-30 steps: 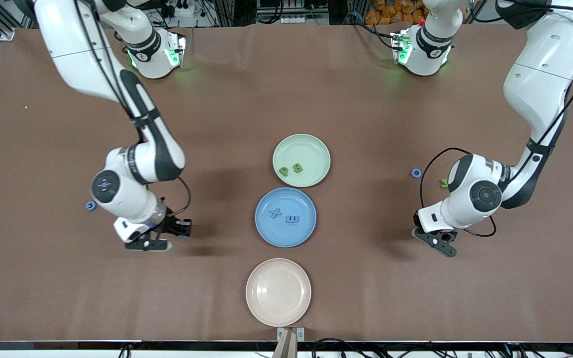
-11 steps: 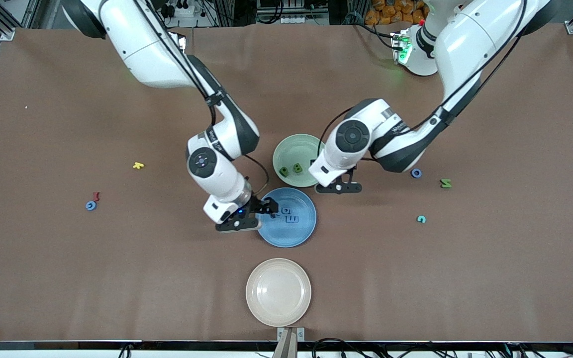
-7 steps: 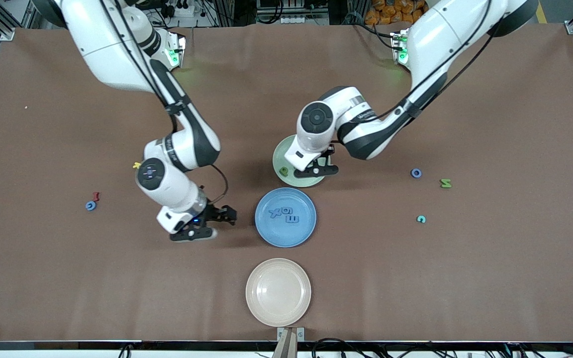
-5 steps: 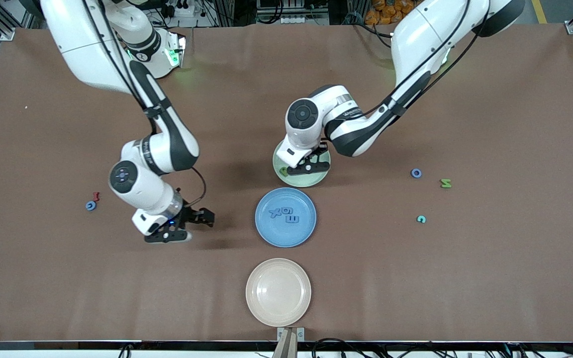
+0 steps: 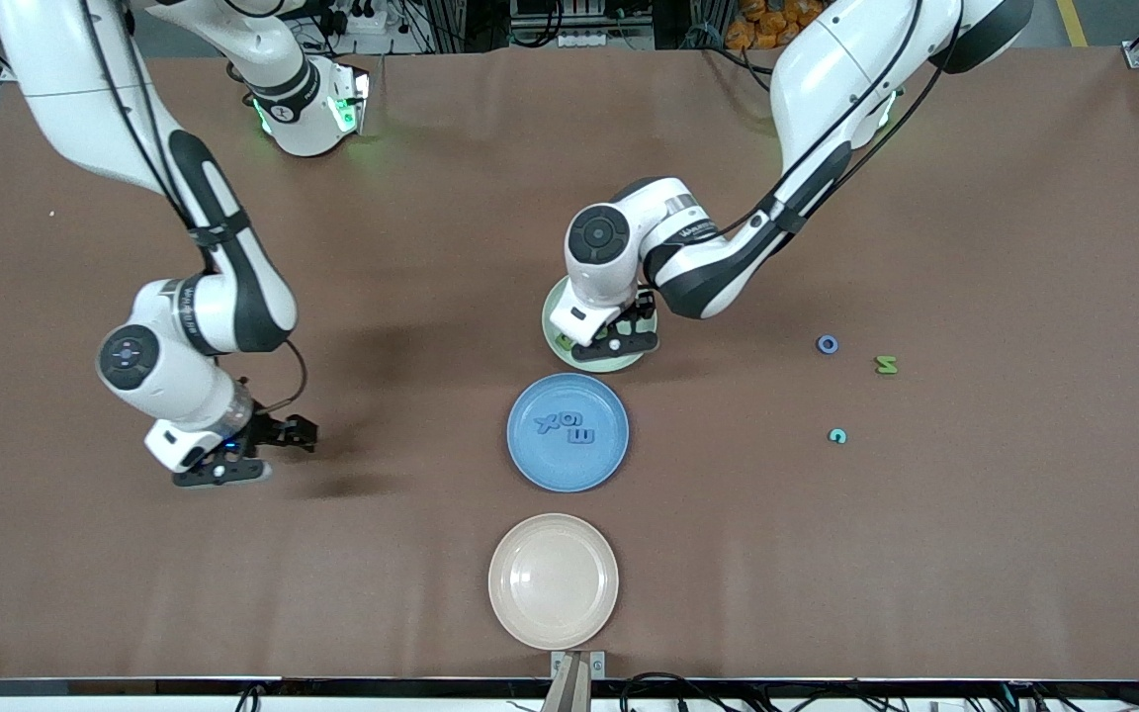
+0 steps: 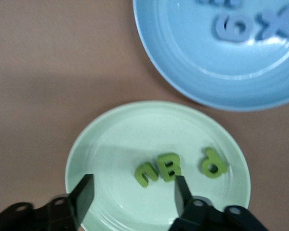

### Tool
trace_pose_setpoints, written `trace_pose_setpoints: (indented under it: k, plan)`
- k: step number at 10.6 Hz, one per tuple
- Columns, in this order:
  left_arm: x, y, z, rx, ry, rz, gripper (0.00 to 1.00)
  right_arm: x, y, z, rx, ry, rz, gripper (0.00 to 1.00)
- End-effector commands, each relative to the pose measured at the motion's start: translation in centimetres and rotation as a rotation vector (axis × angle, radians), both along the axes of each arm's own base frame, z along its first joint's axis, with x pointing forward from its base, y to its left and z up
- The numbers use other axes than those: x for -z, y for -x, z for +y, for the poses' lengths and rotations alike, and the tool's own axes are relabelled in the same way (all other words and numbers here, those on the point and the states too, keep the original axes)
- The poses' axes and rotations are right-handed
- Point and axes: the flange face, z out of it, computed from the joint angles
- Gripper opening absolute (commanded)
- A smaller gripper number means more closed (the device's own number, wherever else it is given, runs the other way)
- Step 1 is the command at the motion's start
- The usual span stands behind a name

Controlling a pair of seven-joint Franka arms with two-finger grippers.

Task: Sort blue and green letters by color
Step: 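Grasp the blue G with the right gripper while the left gripper grasps green M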

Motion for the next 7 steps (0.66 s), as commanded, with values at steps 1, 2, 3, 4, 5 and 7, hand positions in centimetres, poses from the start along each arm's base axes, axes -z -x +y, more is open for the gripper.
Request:
trace_pose_setpoints:
  k: [1, 2, 3, 4, 5, 7]
  plan:
    - [-4.0, -4.1, 4.4, 0.036, 0.002, -0.05, 1.0, -1.3, 2.0, -6.7, 0.036, 0.047, 0.011, 1.0]
    - [-5.8, -5.8, 7.2, 0.046, -0.02, -0.048, 1.0, -1.3, 2.7, -8.8, 0.07, 0.048, 0.02, 1.0]
    - [-7.2, -7.1, 10.1, 0.093, -0.054, -0.025, 1.0, -1.2, 3.4, -10.0, 0.09, 0.047, 0.029, 1.0]
    - [-7.9, -8.3, 13.5, 0.13, -0.067, -0.005, 1.0, -0.8, 4.2, -11.7, 0.119, 0.046, 0.044, 1.0]
    - [-8.1, -9.3, 17.6, 0.18, -0.061, 0.022, 1.0, -0.2, 5.2, -13.4, 0.147, 0.046, 0.055, 1.0]
    - [-7.7, -10.6, 23.8, 0.232, -0.018, 0.068, 1.0, 0.7, 5.9, -15.9, 0.185, 0.043, 0.07, 1.0]
